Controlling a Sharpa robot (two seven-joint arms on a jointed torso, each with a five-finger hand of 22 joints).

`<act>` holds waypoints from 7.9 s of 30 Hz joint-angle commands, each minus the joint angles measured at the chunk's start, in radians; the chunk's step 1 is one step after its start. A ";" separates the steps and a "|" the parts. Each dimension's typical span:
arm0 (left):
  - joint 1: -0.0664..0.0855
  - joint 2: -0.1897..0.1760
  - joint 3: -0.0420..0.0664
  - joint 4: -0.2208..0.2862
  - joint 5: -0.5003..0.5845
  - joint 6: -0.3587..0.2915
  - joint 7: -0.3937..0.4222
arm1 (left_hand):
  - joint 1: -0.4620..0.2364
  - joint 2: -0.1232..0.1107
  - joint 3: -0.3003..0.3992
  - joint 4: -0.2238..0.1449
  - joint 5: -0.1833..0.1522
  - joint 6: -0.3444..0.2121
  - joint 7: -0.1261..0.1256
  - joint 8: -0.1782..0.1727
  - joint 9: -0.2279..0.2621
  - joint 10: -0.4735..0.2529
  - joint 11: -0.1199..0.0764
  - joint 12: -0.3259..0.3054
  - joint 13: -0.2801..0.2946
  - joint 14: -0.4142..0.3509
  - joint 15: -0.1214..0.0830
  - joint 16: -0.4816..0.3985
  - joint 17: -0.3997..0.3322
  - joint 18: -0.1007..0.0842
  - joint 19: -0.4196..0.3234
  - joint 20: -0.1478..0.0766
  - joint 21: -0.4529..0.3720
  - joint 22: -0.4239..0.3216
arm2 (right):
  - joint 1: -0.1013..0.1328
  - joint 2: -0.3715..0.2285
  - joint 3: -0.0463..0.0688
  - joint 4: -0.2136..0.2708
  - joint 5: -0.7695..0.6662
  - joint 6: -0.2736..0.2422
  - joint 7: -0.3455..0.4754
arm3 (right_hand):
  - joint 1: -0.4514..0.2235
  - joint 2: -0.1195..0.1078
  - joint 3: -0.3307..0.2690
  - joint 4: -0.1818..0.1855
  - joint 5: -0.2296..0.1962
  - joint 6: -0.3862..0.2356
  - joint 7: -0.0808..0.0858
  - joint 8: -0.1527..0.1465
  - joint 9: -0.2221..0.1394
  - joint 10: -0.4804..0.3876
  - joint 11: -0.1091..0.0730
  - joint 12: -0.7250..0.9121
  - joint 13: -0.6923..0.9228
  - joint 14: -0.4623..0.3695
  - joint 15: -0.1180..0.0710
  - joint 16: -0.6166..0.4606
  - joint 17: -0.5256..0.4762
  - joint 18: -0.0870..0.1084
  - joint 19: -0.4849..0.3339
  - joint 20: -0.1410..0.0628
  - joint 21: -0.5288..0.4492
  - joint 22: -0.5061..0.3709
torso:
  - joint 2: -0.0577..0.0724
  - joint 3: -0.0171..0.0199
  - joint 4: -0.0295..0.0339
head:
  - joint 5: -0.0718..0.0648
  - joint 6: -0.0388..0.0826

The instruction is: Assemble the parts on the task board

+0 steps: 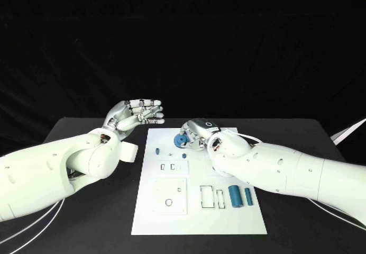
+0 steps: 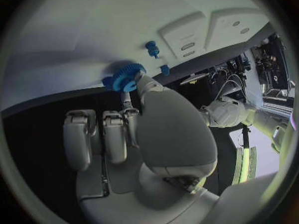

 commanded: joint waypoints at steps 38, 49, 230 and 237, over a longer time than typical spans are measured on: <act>0.001 0.002 0.001 -0.001 0.000 0.006 -0.003 | -0.010 -0.016 0.015 -0.013 -0.003 -0.008 0.045 0.007 0.017 -0.008 0.007 -0.006 0.016 -0.008 0.002 -0.012 0.022 0.001 0.009 -0.005 0.026 0.018 | -0.007 0.019 -0.004 -0.035 0.036 0.047 0.001 | -0.230 -0.044 0.070 0.037 0.012 -0.012 0.033 -0.064 0.006 0.003 0.028 -0.030 0.154 0.103 0.029 0.014 0.275 -0.028 0.069 0.020 0.008 0.227 | 0.000 0.0008 -0.0014 | 0.002 0.002; 0.001 0.002 0.001 -0.001 0.000 0.005 -0.004 | -0.011 -0.016 0.015 -0.013 -0.003 -0.009 0.045 0.006 0.017 -0.009 0.008 -0.007 0.016 -0.008 0.003 -0.013 0.023 0.001 0.008 -0.005 0.026 0.018 | -0.007 0.015 -0.006 -0.039 0.060 0.093 -0.012 | -0.300 -0.013 0.064 0.039 0.013 -0.003 0.031 -0.068 0.008 0.009 0.026 -0.021 0.161 0.103 0.027 0.014 0.275 -0.031 0.076 0.019 0.017 0.236 | 0.000 0.0008 -0.0009 | 0.003 0.000; -0.007 0.030 -0.010 -0.093 0.013 0.021 -0.010 | -0.015 -0.015 0.017 -0.024 -0.003 -0.010 0.045 0.005 0.019 -0.011 0.008 -0.006 0.016 -0.010 0.003 -0.018 0.033 0.001 0.004 -0.004 0.033 0.020 | -0.026 -0.205 -0.009 0.375 0.183 -0.046 -0.009 | -0.130 0.054 0.269 -0.163 0.011 0.104 -0.003 -0.024 0.044 0.005 -0.008 -0.044 0.151 0.103 -0.005 0.014 0.275 -0.029 0.074 -0.013 0.006 0.235 | -0.050 0.0149 -0.0542 | 0.071 -0.054; -0.007 0.034 -0.012 -0.100 0.014 0.021 -0.010 | -0.015 -0.015 0.017 -0.024 -0.003 -0.010 0.045 0.005 0.019 -0.011 0.008 -0.006 0.016 -0.010 0.003 -0.018 0.033 0.001 0.004 -0.004 0.033 0.020 | -0.060 -0.147 -0.018 0.352 0.132 -0.047 -0.047 | -0.131 0.053 0.269 -0.165 0.011 0.103 -0.003 -0.023 0.045 0.005 -0.008 -0.044 0.151 0.103 -0.004 0.014 0.275 -0.029 0.073 -0.013 0.005 0.235 | -0.051 0.0130 -0.0535 | 0.081 -0.063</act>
